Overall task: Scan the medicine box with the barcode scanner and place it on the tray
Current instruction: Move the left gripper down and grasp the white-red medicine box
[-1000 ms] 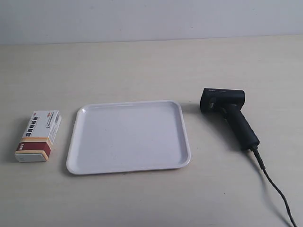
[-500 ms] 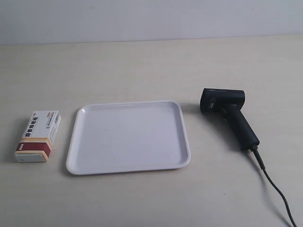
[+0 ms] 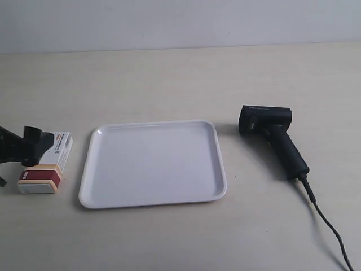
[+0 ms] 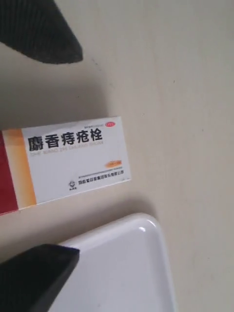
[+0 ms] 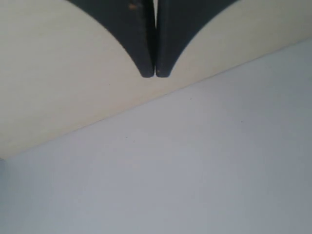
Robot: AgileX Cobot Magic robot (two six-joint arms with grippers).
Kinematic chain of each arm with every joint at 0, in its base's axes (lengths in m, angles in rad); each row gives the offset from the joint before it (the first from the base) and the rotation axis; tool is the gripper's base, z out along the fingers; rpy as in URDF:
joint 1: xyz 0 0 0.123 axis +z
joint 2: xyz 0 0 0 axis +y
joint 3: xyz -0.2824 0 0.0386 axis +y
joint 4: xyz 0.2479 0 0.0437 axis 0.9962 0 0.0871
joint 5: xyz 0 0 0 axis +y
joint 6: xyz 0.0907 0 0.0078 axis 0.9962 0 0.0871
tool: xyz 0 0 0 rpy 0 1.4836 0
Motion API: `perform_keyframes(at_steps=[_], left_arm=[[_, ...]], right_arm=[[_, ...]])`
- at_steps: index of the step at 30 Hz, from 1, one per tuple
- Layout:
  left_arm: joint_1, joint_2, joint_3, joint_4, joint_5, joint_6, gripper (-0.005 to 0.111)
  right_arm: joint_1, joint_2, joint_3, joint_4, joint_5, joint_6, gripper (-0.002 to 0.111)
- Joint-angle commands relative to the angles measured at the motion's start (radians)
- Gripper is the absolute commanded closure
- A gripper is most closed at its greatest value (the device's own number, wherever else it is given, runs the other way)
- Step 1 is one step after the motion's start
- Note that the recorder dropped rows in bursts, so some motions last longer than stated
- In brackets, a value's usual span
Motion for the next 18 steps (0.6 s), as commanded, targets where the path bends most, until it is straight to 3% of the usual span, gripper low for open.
perform_keyframes(at_steps=[1,8,11,15,18], left_arm=[[-0.007,0.171,-0.049,0.02,-0.098,0.003,0.002],[-0.007,0.361,-0.056,0.055,-0.232,0.005,0.006],[-0.007,0.407,-0.061,0.103,-0.251,0.008,0.015],[-0.007,0.42,-0.063,0.111,-0.263,0.008,0.048],[-0.007,0.378,-0.065,0.111,-0.264,0.008,0.086]], right_arm=[[-0.002,0.081,-0.009,-0.058,-0.059,0.007,0.108],[-0.002,0.165,-0.009,-0.081,-0.111,0.037,0.108],[-0.002,0.191,-0.009,-0.206,-0.142,0.137,0.108],[-0.002,0.224,-0.009,-0.467,-0.225,0.343,0.108],[-0.002,0.263,-0.011,-0.678,-0.329,0.478,0.108]])
